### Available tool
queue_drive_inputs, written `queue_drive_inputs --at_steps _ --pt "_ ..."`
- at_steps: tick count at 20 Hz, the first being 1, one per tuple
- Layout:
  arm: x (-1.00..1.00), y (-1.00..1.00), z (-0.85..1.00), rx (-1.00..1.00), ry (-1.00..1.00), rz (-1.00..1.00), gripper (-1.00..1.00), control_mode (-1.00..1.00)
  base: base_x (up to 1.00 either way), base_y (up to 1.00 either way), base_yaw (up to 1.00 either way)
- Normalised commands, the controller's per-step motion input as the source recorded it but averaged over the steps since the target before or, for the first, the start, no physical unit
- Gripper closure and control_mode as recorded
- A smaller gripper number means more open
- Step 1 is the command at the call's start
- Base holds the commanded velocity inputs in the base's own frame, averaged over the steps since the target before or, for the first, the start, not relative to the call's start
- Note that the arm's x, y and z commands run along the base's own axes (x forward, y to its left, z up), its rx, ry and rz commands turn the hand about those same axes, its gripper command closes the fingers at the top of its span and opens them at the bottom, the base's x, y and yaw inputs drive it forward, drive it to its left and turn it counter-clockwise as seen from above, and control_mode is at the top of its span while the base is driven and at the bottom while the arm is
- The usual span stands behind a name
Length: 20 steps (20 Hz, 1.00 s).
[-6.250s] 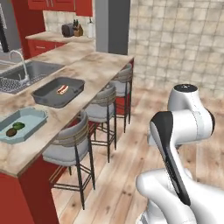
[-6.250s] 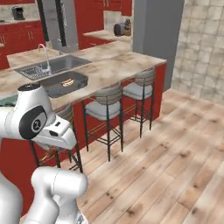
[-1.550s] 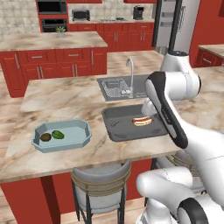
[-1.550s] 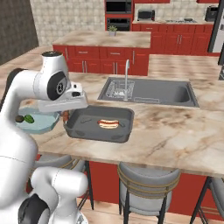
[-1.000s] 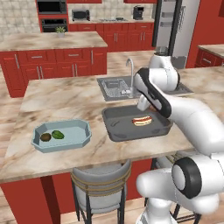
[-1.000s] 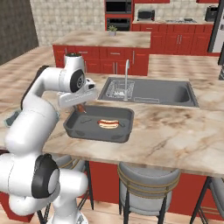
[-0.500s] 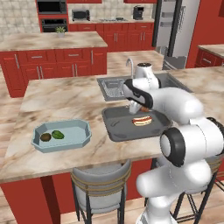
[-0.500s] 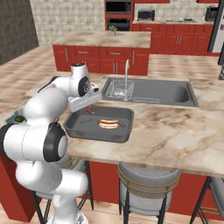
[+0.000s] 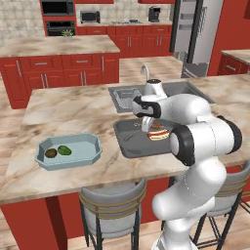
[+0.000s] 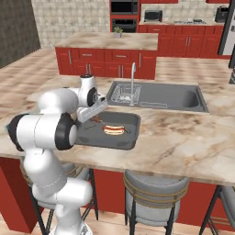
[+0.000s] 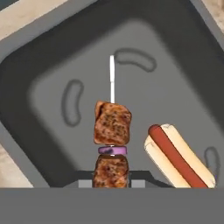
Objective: Place the cold items (kiwi and avocado) from the fridge in one tupperware on the dining counter. Place the warm items (kebab skewer and hot dog) in the stove area in another tupperware.
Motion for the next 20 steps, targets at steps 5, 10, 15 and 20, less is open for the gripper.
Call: queue_drive_inputs --at_steps 5,10,15,20 --pt "0.39 0.04 -0.45 0.02 0.26 0.17 1.00 -1.00 0.00 0.00 0.00" --pt "0.28 0.09 -0.59 0.00 0.20 0.00 1.00 -1.00 0.00 0.00 0.00" --pt "0.29 0.02 -0.29 0.00 0.03 0.01 1.00 -1.00 0.00 0.00 0.00" --pt "0.07 0.10 -0.12 0.00 0.00 0.00 1.00 -1.00 0.00 0.00 0.00"
